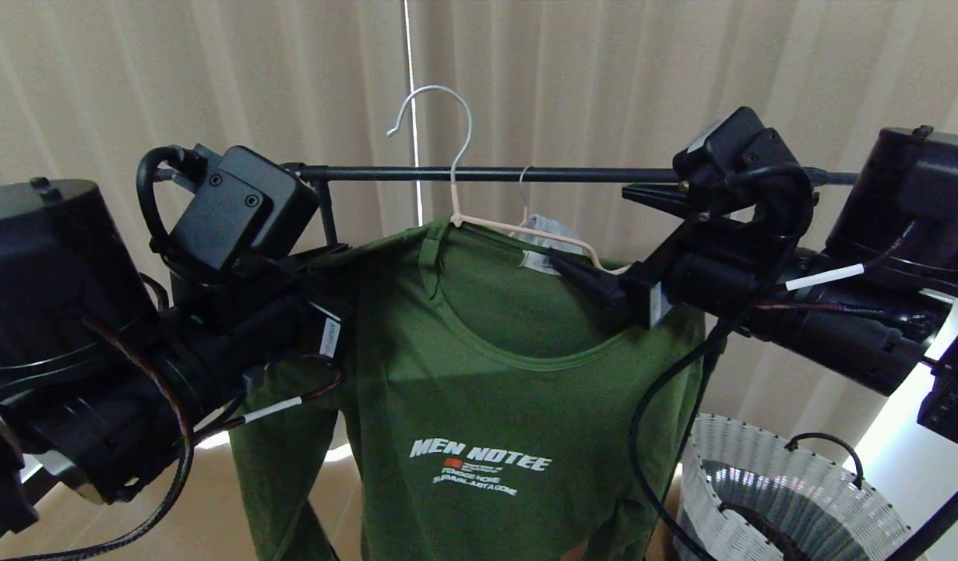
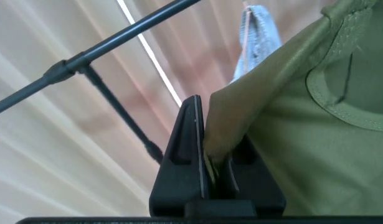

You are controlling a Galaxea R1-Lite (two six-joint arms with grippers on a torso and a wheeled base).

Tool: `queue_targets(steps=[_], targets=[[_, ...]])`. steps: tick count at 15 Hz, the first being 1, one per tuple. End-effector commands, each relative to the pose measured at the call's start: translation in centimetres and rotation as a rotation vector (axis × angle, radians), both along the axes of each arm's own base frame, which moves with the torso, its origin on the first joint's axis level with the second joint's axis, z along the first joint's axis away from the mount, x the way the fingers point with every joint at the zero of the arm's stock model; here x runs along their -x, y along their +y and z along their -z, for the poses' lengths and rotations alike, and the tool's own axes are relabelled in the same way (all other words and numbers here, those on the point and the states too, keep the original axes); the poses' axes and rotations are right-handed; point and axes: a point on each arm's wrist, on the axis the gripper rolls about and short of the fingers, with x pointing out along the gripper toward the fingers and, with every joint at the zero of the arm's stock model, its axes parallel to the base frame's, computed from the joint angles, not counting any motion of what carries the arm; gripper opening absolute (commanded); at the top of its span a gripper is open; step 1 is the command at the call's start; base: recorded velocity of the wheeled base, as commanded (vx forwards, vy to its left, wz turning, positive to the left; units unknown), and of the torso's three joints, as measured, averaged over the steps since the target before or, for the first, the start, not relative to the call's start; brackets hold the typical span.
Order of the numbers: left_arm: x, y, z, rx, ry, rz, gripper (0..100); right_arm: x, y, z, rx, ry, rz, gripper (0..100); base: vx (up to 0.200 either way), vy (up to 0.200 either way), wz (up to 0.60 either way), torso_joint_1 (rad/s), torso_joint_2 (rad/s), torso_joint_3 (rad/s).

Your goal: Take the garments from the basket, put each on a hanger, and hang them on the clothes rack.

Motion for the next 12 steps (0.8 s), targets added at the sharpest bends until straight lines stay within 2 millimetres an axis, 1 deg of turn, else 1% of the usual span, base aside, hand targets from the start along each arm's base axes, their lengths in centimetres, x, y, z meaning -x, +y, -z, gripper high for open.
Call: queue_targets(steps=[1, 4, 5, 12], targets=[[0.2, -0.2, -0.1, 0.001, -0.002, 0.012, 0, -0.3, 0.3, 0.4, 0.012, 0.008, -0.002, 100, 0.0, 0.0, 0.0, 0.0, 0.0, 0.0], [0.0, -0.9, 0.4, -0.016, 0.012, 0.029, 0, -0.4, 0.4, 0.5, 0.033, -0.003, -0.005, 100, 0.0, 0.0, 0.0, 0.0, 0.0, 0.0], [0.1, -1.0, 0.4, -0.016, 0.012, 0.036, 0, -0.4, 0.4, 0.5, 0.033, -0.003, -0.005, 0, 0.0, 0.0, 0.0, 0.0, 0.0, 0.0], [0.4, -1.2, 0.5, -0.021, 0.01, 0.049, 0, -0.3, 0.9, 0.8, 0.036, 0.001, -0.02, 0, 0.0, 0.0, 0.0, 0.0, 0.0, 0.0]])
